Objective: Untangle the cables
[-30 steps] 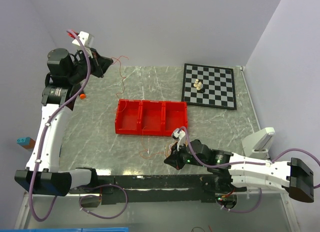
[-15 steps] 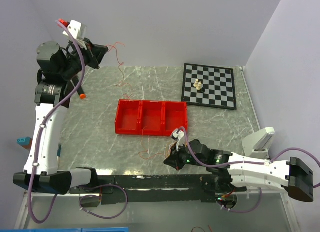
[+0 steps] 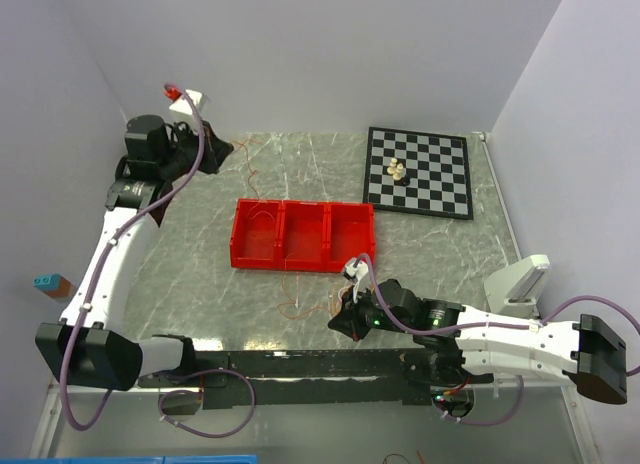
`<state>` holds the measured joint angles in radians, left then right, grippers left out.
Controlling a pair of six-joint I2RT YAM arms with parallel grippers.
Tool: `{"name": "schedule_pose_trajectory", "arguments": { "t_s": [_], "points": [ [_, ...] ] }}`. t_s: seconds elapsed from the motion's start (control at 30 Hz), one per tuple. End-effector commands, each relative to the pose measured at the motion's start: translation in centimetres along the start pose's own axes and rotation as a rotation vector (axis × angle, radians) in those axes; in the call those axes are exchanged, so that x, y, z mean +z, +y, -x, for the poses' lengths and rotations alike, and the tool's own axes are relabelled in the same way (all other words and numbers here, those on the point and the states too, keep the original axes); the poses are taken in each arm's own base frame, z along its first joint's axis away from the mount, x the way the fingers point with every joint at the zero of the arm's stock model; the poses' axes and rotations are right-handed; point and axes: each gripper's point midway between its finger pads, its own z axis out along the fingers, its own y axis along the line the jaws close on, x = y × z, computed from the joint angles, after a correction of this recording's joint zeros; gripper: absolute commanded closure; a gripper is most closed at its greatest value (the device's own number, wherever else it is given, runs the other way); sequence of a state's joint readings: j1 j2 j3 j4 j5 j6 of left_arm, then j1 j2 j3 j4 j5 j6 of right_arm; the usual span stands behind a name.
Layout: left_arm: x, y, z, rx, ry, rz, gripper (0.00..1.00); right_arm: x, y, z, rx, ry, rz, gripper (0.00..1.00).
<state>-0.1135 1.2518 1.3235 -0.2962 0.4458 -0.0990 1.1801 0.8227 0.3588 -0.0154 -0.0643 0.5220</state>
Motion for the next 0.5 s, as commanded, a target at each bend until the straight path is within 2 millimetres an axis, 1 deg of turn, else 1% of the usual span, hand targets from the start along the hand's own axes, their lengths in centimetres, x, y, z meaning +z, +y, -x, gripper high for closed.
{"name": "schedule_pose_trajectory", "arguments": {
  "t_s": [0.0, 0.07, 0.2, 0.23, 0.3, 0.4, 0.43, 0.47],
  "points": [
    [0.6, -0.5, -0.2, 0.075, -0.031, 0.013, 0.99, -0.1, 1.4, 2.3, -0.011, -0.057, 0.029, 1.00],
    [1.3, -0.8, -1.7, 0.086, -0.005, 0.013, 0.99, -0.1, 1.4, 2.4, -0.010, -0.061, 0.028, 1.00],
    [2.6, -1.0, -6.4, 0.087, 0.095, 0.030, 0.99, -0.3, 1.5, 2.7, -0.008, -0.072, 0.028, 1.00],
    [2.9, -0.7, -7.9, 0.128, 0.127, 0.044, 0.99, -0.3, 1.4, 2.7, -0.008, -0.074, 0.025, 1.00],
    [3.3, 0.1, -10.1, 0.151, 0.167, 0.098, 0.99, -0.3, 1.4, 2.8, -0.008, -0.077, 0.022, 1.00],
    [3.6, 2.2, -12.4, 0.181, 0.213, 0.224, 0.99, -0.3, 1.4, 2.9, -0.006, -0.079, 0.019, 1.00],
    [3.8, 2.3, -13.1, 0.192, 0.231, 0.238, 0.99, -0.2, 1.4, 2.9, -0.006, -0.078, 0.018, 1.00],
    [3.8, 3.1, -13.7, 0.206, 0.256, 0.291, 0.99, -0.2, 1.4, 2.9, -0.006, -0.075, 0.017, 1.00]
  ]
}}
